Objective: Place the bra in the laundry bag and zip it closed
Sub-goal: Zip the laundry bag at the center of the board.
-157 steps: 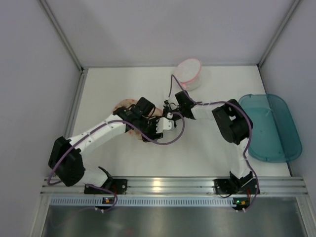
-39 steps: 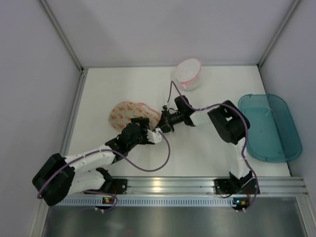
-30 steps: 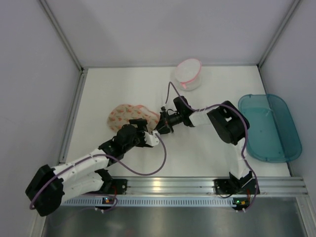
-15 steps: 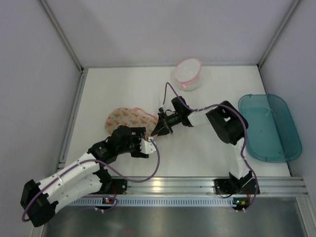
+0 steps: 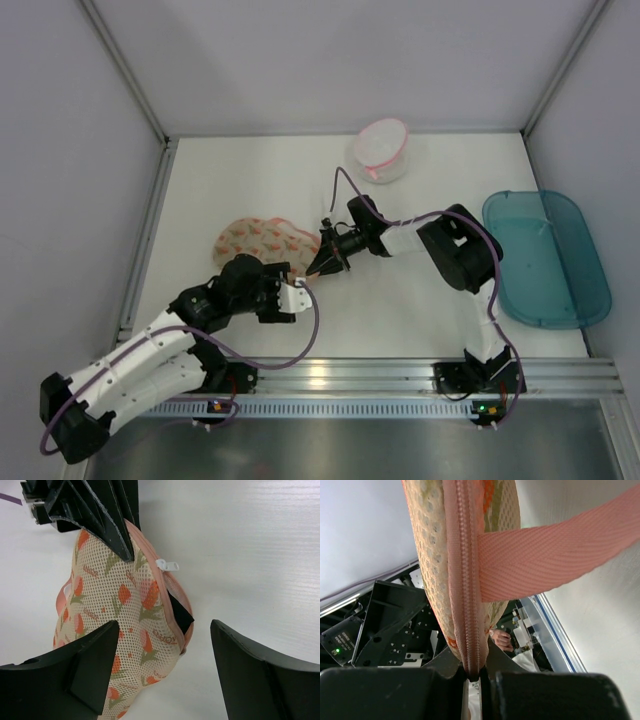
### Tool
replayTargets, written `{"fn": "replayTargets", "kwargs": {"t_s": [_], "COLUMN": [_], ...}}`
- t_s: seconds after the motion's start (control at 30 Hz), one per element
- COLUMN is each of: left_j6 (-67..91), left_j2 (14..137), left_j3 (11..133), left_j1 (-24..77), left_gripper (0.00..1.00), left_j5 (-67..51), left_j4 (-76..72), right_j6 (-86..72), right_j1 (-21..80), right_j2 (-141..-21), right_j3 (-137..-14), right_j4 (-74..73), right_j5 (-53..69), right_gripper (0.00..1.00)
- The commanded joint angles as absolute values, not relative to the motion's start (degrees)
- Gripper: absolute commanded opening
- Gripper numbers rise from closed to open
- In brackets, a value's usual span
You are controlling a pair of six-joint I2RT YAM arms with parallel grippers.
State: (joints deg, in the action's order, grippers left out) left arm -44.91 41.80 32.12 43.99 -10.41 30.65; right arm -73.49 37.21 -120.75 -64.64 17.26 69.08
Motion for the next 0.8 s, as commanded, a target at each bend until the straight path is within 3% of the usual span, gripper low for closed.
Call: {"fn": "replayTargets", "kwargs": {"t_s": [0.0, 0.27, 0.77], "left_j6": [-43.3, -44.3, -45.0], "left_j2": [43.7, 48.4, 46.4], "left_j3": [34.4, 34.3, 35.1], "left_j1": [44.1, 44.1, 44.1], "left_gripper": [0.79, 0.77, 0.76], "left_j5": [-7.4, -2.0, -2.6], "left_j4": [29.5, 21.6, 20.0], "right_j6": [-72.6, -72.8, -71.6], "right_j1": [37.1, 37.1, 37.1], "right_j2": [-120.5, -119.6, -119.9], "right_j3": [-66.9, -66.2, -65.8], "right_j4": [17.8, 17.8, 17.3], "right_j5": [70.0, 69.9, 69.9], "right_gripper": [0.0, 0.0, 0.0]}}
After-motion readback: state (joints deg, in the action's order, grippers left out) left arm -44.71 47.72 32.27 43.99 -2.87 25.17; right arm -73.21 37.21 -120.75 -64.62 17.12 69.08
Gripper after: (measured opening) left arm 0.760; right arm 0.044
